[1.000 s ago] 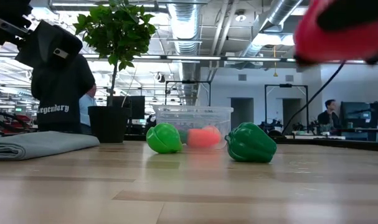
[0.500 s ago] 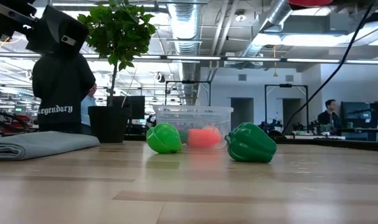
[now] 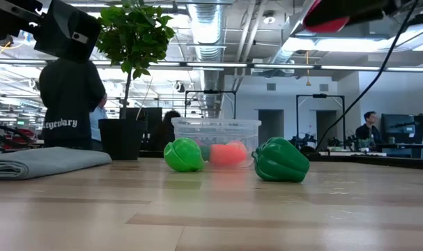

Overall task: Pick and placing Produce into tupperware
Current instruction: Put the big strawberry into the transparent container

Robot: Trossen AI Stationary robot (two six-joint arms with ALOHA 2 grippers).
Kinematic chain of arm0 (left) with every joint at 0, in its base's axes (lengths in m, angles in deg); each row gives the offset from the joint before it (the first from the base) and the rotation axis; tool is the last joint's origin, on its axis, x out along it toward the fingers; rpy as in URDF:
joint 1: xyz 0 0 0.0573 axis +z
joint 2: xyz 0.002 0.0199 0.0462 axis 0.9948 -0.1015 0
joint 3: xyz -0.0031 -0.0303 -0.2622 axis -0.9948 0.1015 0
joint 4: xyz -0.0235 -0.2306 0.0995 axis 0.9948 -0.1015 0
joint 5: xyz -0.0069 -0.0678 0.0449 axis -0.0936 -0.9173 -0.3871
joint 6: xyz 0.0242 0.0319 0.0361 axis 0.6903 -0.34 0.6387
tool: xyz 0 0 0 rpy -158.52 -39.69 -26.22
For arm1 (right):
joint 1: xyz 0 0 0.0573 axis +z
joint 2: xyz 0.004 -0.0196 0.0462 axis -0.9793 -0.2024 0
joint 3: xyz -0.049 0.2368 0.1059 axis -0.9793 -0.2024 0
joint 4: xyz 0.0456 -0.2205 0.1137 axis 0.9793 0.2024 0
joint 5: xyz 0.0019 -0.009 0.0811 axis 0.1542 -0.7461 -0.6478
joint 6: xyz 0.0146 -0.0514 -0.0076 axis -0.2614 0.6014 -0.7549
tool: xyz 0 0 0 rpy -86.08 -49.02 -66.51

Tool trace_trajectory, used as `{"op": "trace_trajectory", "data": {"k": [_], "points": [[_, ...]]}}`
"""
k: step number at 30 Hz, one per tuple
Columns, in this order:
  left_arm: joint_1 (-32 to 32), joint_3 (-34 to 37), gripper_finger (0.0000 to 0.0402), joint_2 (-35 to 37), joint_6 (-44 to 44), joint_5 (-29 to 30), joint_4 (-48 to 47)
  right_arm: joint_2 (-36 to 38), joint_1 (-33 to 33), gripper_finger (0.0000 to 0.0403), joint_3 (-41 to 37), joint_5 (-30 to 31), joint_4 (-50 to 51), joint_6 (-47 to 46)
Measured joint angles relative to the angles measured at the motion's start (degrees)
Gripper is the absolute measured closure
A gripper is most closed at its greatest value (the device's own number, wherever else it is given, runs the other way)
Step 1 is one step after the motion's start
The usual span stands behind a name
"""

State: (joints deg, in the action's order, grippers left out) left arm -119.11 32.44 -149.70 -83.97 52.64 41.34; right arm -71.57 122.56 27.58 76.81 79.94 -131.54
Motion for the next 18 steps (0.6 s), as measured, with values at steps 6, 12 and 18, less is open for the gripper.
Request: {"op": "trace_trajectory", "data": {"k": [6,12,18], "points": [[-0.02,0.0,0.0171,0.0,0.11,0.0,0.0,0.0,-5.06,0.0177,-0.02,0.17,3.2,-1.03],[0.0,0.0,0.0171,0.0,0.76,-0.02,0.0,0.0,-10.37,0.0177,-0.02,0.17,2.91,1.98],[0.0,0.02,0.0171,0.0,1.22,0.0,0.0,0.0,-15.27,0.0178,-0.02,0.13,1.78,6.13]]}}
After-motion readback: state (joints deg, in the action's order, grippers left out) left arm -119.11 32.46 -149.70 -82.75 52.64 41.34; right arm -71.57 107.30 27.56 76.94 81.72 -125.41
